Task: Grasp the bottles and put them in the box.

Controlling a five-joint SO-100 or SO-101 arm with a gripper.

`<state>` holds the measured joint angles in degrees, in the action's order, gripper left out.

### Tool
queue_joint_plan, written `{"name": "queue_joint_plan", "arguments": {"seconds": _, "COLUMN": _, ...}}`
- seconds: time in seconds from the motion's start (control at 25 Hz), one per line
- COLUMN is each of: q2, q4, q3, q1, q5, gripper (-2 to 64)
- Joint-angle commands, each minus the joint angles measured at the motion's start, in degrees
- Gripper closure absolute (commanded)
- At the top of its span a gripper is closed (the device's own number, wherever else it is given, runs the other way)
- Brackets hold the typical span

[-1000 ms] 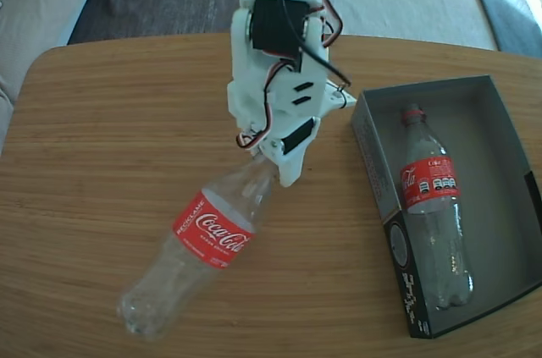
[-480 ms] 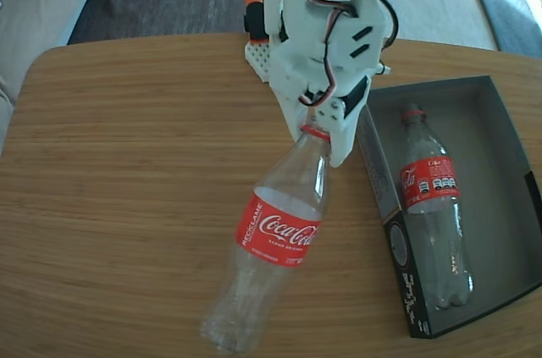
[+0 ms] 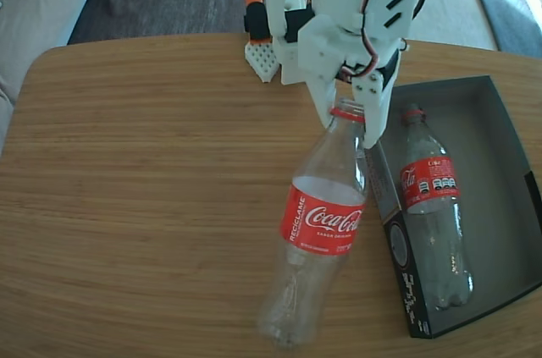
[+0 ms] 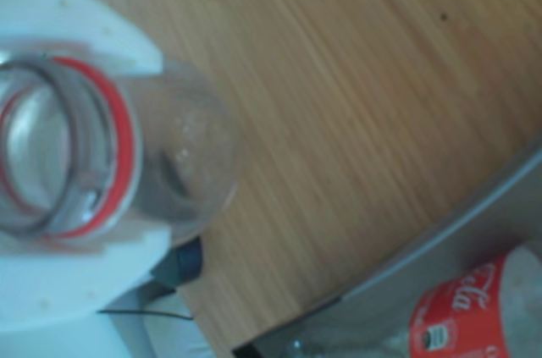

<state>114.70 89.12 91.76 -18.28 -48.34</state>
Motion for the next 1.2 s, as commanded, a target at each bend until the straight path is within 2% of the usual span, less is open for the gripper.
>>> {"name": "queue_joint_plan", "arguments": {"seconds": 0.0, "q2": 2.0, "q4": 0.2, "q3": -4.1, "q1": -1.3, "q5": 0.5, "gripper": 61.8}}
{"name": "queue_joint_plan", "arguments": {"seconds": 0.24, "q2": 0.4, "q4": 0.3, "q3": -6.1, "q1": -1.7, "q5": 0.8, "gripper": 61.8}}
{"name": "queue_joint_plan", "arguments": {"seconds": 0.4, "q2": -1.2, "q4": 0.2, "q3": -8.9, "q1": -1.8, "q5": 4.7, "gripper": 61.9}}
{"name": "queue_joint_plan", "arguments": {"seconds": 0.6, "q2": -1.5, "q4": 0.2, "q3": -10.7, "q1": -2.1, "q5": 4.2, "gripper": 61.9}}
{"name": "queue_joint_plan", "arguments": {"seconds": 0.96, "q2": -3.9, "q4": 0.4, "q3": -22.9, "q1": -8.2, "q5": 4.6, "gripper": 61.9}}
{"name": "queue_joint_plan", "arguments": {"seconds": 1.16, "q2": -4.5, "q4": 0.3, "q3": -28.2, "q1": -17.0, "q5": 4.6, "gripper": 61.9}}
